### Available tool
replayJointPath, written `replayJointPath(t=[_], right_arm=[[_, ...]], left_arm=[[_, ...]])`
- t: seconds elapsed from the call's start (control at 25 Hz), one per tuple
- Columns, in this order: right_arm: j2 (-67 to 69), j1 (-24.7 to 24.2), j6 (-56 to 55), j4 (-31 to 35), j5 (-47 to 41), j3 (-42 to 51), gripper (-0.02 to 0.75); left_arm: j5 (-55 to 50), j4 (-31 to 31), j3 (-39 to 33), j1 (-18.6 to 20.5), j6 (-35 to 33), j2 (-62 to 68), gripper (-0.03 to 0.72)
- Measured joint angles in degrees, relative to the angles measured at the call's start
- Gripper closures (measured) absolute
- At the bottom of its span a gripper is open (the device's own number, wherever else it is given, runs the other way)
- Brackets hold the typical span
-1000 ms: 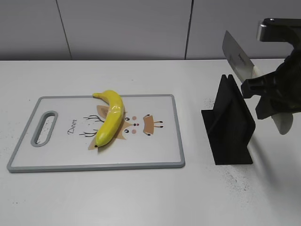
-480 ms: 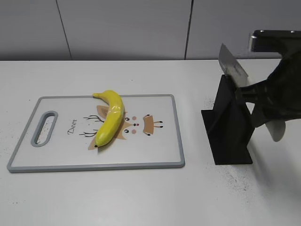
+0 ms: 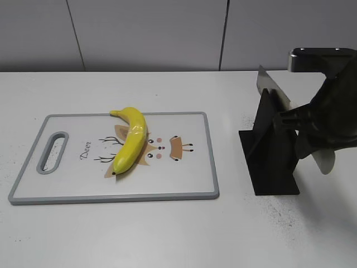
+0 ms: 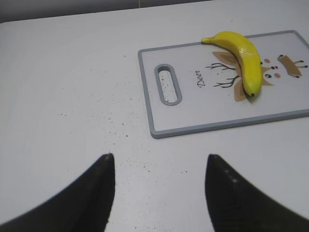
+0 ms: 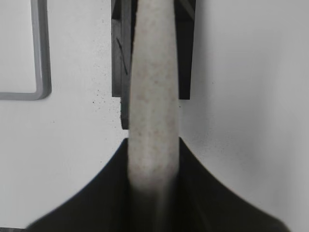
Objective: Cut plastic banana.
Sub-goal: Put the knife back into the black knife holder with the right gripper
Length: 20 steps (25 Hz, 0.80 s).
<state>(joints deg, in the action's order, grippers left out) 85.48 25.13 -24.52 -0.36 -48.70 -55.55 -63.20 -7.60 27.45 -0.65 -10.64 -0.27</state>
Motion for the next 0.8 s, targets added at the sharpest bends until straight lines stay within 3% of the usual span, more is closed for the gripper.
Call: replayJointPath(t=[0.08, 0.28, 0.36, 0.8], right_arm=[[0.0, 0.0, 0.1, 0.0, 0.0, 0.0, 0.509], [0.0, 0.0, 2.2, 0.4, 0.0, 0.0, 0.203], [0.0, 0.0, 2.6, 0.4, 0.0, 0.0, 0.148], [-12.6, 0.0, 12.7, 1.5, -4.9, 0.0, 0.124]], left_arm=[[0.0, 0.0, 0.0, 0.0, 0.0, 0.0, 0.128], [0.0, 0.0, 0.0, 0.0, 0.0, 0.0, 0.132], [0.0, 0.0, 0.0, 0.0, 0.0, 0.0, 0.133], [0.0, 0.0, 0.0, 0.0, 0.0, 0.0, 0.135]])
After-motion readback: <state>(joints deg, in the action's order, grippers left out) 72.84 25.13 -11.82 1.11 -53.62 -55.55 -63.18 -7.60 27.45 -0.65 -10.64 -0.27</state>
